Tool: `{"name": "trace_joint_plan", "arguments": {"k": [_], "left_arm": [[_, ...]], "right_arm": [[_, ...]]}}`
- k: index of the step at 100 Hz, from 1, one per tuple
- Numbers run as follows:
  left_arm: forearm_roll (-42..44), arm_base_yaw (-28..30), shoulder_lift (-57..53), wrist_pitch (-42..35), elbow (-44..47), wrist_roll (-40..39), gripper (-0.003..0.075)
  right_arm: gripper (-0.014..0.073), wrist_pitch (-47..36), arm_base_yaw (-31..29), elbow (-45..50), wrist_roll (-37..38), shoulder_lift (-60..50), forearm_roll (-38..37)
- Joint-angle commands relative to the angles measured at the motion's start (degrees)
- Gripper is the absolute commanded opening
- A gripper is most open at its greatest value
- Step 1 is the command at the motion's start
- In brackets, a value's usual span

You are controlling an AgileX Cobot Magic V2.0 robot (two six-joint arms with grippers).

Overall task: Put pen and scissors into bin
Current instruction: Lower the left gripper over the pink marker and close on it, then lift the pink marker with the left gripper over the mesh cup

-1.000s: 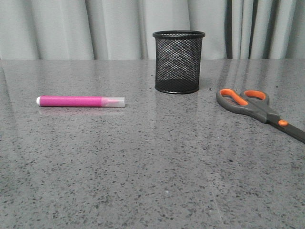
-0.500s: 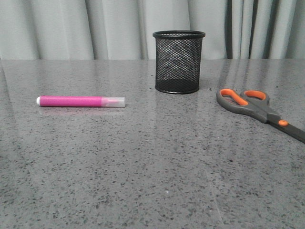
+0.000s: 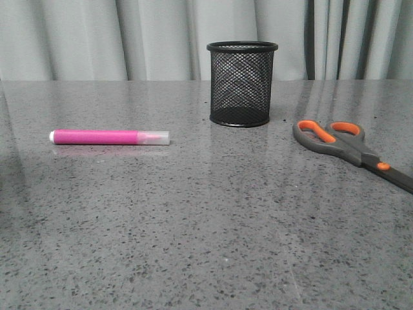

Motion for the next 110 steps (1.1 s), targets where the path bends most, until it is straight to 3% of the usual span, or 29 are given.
{"name": "trace_joint_plan", "arguments": {"k": [1,23,35,76,110], "left_arm": [[-2.45,-0.77,4.21,0.88,-4.85,4.38,0.0331],[-2.13,-6.34,15.71,3.18,-11.56,22.67,0.0331],[-2.13,-8.88,21.83,3.18,-15.00,28.31,0.0331],[-1.40,-9.77,38.25,8.20,-25.29,34.81,0.0331],[-0.76,-9.77,42.85,6.10,-25.86,37.00,0.0324]], "right_arm": [[0.0310,-1.84,-0.46,-2.42,-1.09,0.89,0.81],[0.0310,-1.84,-0.46,-2.46,-2.53,1.76,0.81],[0.0310,-1.84,-0.46,-2.46,-2.99,1.76,0.81],[0.0310,-1.84,-0.46,-2.46,-3.00,1.76,0.81],[0.0310,-1.84,-0.46,-2.46,-3.00,1.76,0.81]]}}
